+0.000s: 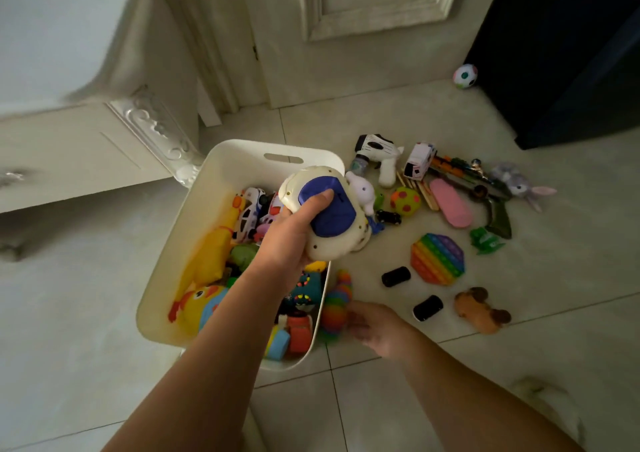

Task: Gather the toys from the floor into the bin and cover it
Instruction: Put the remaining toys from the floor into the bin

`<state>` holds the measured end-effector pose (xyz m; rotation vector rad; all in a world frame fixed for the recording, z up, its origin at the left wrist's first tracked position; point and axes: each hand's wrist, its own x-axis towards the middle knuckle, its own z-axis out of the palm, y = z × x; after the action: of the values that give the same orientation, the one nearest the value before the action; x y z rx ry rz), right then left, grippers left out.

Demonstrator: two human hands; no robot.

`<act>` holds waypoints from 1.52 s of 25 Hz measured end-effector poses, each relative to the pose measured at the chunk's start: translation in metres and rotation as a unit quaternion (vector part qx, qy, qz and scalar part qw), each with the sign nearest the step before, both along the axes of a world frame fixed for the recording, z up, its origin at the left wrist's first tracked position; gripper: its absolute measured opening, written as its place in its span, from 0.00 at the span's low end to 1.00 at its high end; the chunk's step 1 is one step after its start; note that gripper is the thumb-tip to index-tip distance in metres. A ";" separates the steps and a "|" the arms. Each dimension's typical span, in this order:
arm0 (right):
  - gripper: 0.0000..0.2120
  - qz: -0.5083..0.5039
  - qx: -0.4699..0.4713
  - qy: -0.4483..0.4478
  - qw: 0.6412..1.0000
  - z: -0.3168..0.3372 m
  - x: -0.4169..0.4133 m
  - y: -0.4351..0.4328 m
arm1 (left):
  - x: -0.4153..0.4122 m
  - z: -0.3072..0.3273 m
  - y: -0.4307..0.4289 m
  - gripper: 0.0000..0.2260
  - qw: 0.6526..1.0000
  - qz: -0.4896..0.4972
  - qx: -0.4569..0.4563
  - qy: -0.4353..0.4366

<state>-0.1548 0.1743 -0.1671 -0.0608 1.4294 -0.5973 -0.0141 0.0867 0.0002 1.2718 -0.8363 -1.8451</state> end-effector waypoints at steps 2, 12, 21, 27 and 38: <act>0.08 0.000 -0.012 -0.021 1.000 0.010 -0.002 0.004 | 0.010 0.003 0.005 0.24 1.000 0.024 0.007 0.004; 0.18 -0.067 -0.056 -0.058 0.994 0.003 0.041 -0.005 | 0.062 0.011 0.025 0.20 0.991 0.112 0.065 -0.045; 0.06 -0.063 -0.348 0.151 0.923 0.180 0.021 -0.033 | 0.092 0.012 0.039 0.37 0.982 0.146 0.093 -0.079; 0.20 0.130 -0.376 0.189 0.898 0.238 0.039 -0.066 | 0.128 0.064 0.017 0.21 0.974 -0.011 0.027 -0.226; 0.26 0.185 -0.275 0.160 0.930 0.126 0.073 -0.178 | 0.112 -0.051 -0.011 0.30 0.959 0.166 0.205 -0.100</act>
<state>-0.0819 -0.0034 -0.0410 -0.8900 1.4694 -0.6748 0.0980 0.0754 -0.0508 1.7621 -0.3111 -1.6810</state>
